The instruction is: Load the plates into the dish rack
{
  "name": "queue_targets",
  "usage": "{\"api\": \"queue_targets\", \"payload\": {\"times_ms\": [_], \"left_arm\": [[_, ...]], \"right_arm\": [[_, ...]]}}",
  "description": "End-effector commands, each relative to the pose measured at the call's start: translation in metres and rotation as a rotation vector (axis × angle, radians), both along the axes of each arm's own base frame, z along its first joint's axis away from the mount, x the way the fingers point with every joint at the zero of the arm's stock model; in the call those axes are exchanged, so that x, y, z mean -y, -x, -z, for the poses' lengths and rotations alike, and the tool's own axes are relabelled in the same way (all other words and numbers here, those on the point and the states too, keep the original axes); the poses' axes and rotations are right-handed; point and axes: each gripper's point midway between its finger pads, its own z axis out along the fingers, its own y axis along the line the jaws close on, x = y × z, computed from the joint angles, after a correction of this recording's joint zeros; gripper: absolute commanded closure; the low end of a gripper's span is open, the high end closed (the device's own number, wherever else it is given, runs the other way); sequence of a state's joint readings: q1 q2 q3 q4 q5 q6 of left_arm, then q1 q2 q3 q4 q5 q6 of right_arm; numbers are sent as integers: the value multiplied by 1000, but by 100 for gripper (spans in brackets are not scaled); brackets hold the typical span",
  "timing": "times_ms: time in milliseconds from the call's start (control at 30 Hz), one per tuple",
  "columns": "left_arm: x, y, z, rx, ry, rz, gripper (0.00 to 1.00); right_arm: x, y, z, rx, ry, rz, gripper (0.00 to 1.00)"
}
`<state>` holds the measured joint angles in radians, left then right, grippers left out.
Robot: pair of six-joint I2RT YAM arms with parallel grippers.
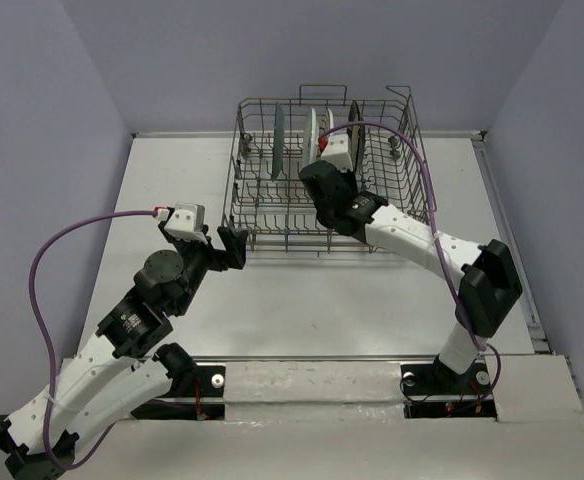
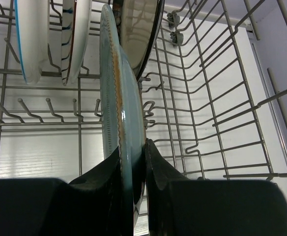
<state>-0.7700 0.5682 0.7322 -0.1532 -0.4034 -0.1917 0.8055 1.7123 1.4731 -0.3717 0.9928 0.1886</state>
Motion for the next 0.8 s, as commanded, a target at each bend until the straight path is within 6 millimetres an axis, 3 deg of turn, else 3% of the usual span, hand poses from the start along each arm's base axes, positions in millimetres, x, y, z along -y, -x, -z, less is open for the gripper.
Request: {"api": "queue_targets", "payload": {"times_ms": [0, 100, 400, 767], "left_arm": [[0, -4, -5, 26, 13, -8, 1], [-1, -4, -6, 28, 15, -11, 1], [-1, -3, -6, 31, 18, -10, 1], [-1, -4, -5, 27, 14, -11, 1]], "right_arm": [[2, 5, -35, 69, -34, -9, 93], [2, 7, -36, 65, -31, -25, 93], [-7, 14, 10, -13, 6, -55, 93], [-9, 18, 38, -66, 58, -68, 93]]}}
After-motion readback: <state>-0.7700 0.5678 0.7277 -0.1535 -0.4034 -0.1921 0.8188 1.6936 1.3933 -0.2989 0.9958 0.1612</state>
